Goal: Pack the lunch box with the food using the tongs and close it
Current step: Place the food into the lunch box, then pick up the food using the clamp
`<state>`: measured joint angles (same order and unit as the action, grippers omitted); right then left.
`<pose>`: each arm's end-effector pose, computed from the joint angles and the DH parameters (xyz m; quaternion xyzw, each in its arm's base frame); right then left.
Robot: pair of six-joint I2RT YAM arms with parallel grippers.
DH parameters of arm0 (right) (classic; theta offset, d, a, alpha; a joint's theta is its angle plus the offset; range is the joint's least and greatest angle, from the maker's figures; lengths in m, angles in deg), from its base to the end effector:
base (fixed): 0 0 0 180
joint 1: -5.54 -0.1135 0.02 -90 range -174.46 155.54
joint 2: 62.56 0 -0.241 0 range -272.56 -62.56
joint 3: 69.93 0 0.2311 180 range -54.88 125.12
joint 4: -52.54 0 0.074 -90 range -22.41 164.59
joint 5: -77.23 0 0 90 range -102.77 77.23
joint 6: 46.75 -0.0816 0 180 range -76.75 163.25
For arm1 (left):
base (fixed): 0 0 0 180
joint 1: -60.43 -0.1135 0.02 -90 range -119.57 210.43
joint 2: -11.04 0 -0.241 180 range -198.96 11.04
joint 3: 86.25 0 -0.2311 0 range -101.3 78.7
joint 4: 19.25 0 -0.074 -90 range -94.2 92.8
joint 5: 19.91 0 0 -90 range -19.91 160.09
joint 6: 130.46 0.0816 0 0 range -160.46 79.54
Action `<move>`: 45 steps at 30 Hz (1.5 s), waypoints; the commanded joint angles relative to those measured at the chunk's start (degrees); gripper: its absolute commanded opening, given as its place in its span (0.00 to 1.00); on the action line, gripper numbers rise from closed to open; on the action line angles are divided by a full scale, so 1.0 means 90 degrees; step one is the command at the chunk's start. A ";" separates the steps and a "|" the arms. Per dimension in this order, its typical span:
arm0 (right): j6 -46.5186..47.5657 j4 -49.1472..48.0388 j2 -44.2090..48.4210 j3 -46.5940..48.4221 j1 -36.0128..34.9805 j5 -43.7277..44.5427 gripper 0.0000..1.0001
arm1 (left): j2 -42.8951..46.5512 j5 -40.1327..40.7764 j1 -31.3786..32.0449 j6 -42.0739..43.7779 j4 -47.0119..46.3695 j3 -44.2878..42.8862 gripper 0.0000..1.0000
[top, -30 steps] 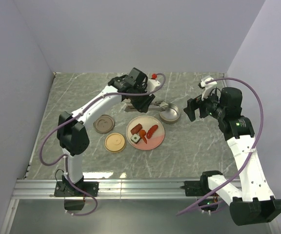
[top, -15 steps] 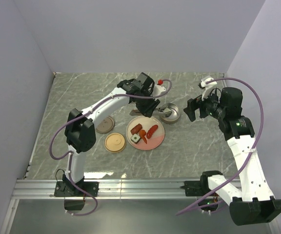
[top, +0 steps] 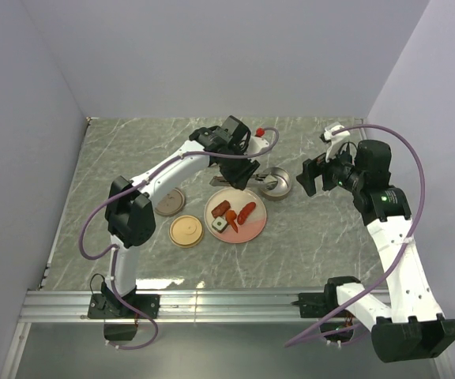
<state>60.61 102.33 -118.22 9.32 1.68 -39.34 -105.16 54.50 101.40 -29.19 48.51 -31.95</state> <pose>0.2247 0.0517 0.3401 -0.2715 0.7898 0.1333 0.5337 0.3138 -0.3015 0.2381 0.4529 0.8393 -0.1955 0.2284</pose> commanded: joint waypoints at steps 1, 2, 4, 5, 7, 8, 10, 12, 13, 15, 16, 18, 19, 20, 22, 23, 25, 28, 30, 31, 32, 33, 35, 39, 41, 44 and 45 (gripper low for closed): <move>-0.0025 -0.0081 -0.0075 0.0307 0.0048 -0.0095 1.00 | 0.0108 -0.0035 0.0038 0.0066 0.0013 -0.0274 0.47; -0.0006 -0.0081 -0.0085 0.0317 0.0048 -0.0085 1.00 | 0.0128 -0.0015 0.0047 0.0066 0.0013 -0.0264 0.47; -0.0006 -0.0061 -0.0124 0.0366 0.0048 -0.0085 1.00 | 0.0148 -0.0005 0.0047 0.0076 0.0042 -0.0264 0.47; 0.0004 -0.0052 -0.0134 0.0385 0.0048 -0.0095 1.00 | 0.0148 0.0023 0.0038 0.0076 0.0052 -0.0274 0.47; 0.0014 -0.0052 -0.0154 0.0415 0.0048 -0.0105 1.00 | 0.0167 0.0014 0.0047 0.0096 0.0071 -0.0284 0.48; 0.0014 -0.0042 -0.0173 0.0425 0.0048 -0.0114 1.00 | 0.0167 0.0024 0.0038 0.0096 0.0081 -0.0274 0.49; -0.0006 -0.0042 -0.0183 0.0454 0.0048 -0.0124 1.00 | 0.0177 0.0053 0.0047 0.0096 0.0071 -0.0283 0.51; 0.0004 -0.0032 -0.0222 0.0474 0.0048 -0.0124 1.00 | 0.0177 0.0053 0.0047 0.0096 0.0071 -0.0284 0.55; 0.0004 -0.0042 -0.0222 0.0483 0.0048 -0.0115 1.00 | 0.0177 0.0063 0.0047 0.0105 0.0081 -0.0293 0.56; 0.0024 -0.0042 -0.0222 0.0493 0.0048 -0.0115 1.00 | 0.0177 0.0063 0.0047 0.0115 0.0100 -0.0313 0.57; 0.0033 -0.0032 -0.0222 0.0493 0.0048 -0.0115 1.00 | 0.0177 0.0063 0.0047 0.0106 0.0110 -0.0323 0.57; 0.0043 -0.0032 -0.0232 0.0503 0.0048 -0.0115 1.00 | 0.0206 0.0063 0.0047 0.0086 0.0110 -0.0332 0.57; 0.0043 -0.0051 -0.0222 0.0503 0.0048 -0.0105 1.00 | 0.0235 0.0053 0.0038 0.0076 0.0110 -0.0352 0.57; 0.0053 -0.0052 -0.0232 0.0503 0.0048 -0.0105 1.00 | 0.0255 0.0024 0.0038 0.0067 0.0120 -0.0362 0.57; 0.0053 -0.0051 -0.0232 0.0522 0.0048 -0.0105 1.00 | 0.0362 0.0034 0.0038 0.0018 0.0149 -0.0449 0.56; 0.0053 -0.0042 -0.0261 0.0532 0.0048 -0.0105 1.00 | 0.0411 0.0024 0.0038 0.0018 0.0207 -0.0537 0.56; 0.0053 -0.0003 -0.0290 0.0581 0.0048 -0.0105 1.00 | 0.0616 -0.0035 -0.0011 0.0018 0.0286 -0.0567 0.56; 0.0072 0.0065 -0.0358 0.0659 0.0048 -0.0105 1.00 | 0.0948 -0.0268 -0.0148 0.0047 0.0520 -0.0499 0.55; 0.0072 0.0066 -0.0349 0.0659 0.0048 -0.0095 1.00 | 0.1307 -0.0376 -0.0255 0.0144 0.0695 -0.0187 0.55; 0.0092 0.0066 -0.0339 0.0649 0.0048 -0.0095 1.00 | 0.1464 -0.0357 -0.0275 0.0174 0.0696 -0.0022 0.55; 0.0082 0.0075 -0.0349 0.0649 0.0048 -0.0095 1.00 | 0.1630 -0.0347 -0.0304 0.0203 0.0687 0.0367 0.55; 0.0082 0.0075 -0.0349 0.0640 0.0048 -0.0105 1.00 | 0.1961 -0.0299 -0.0353 0.0242 0.0696 0.0574 0.56; 0.0092 0.0105 -0.0349 0.0630 0.0048 -0.0085 1.00 | 0.2285 -0.0260 -0.0382 0.0311 0.0726 0.1187 0.56; 0.0141 0.0241 -0.0388 0.0688 0.0057 -0.0036 1.00 | 0.3162 -0.0270 -0.0421 0.0301 0.0892 0.2195 0.56; 0.0160 0.0290 -0.0407 0.0737 0.0048 -0.0007 1.00 | 0.3631 -0.0201 -0.0441 0.0223 0.0853 0.2847 0.56; 0.0170 0.0388 -0.0417 0.0757 0.0057 0.0022 1.00 | 0.4217 0.0003 -0.0451 0.0203 0.0833 0.3580 0.56; 0.0170 0.0417 -0.0398 0.0757 0.0048 0.0032 1.00 | 0.4346 0.0043 -0.0451 0.0242 0.0852 0.3729 0.56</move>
<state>61.42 105.48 -121.93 13.06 1.70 -39.34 -70.58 53.64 97.42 -27.62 55.68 -1.92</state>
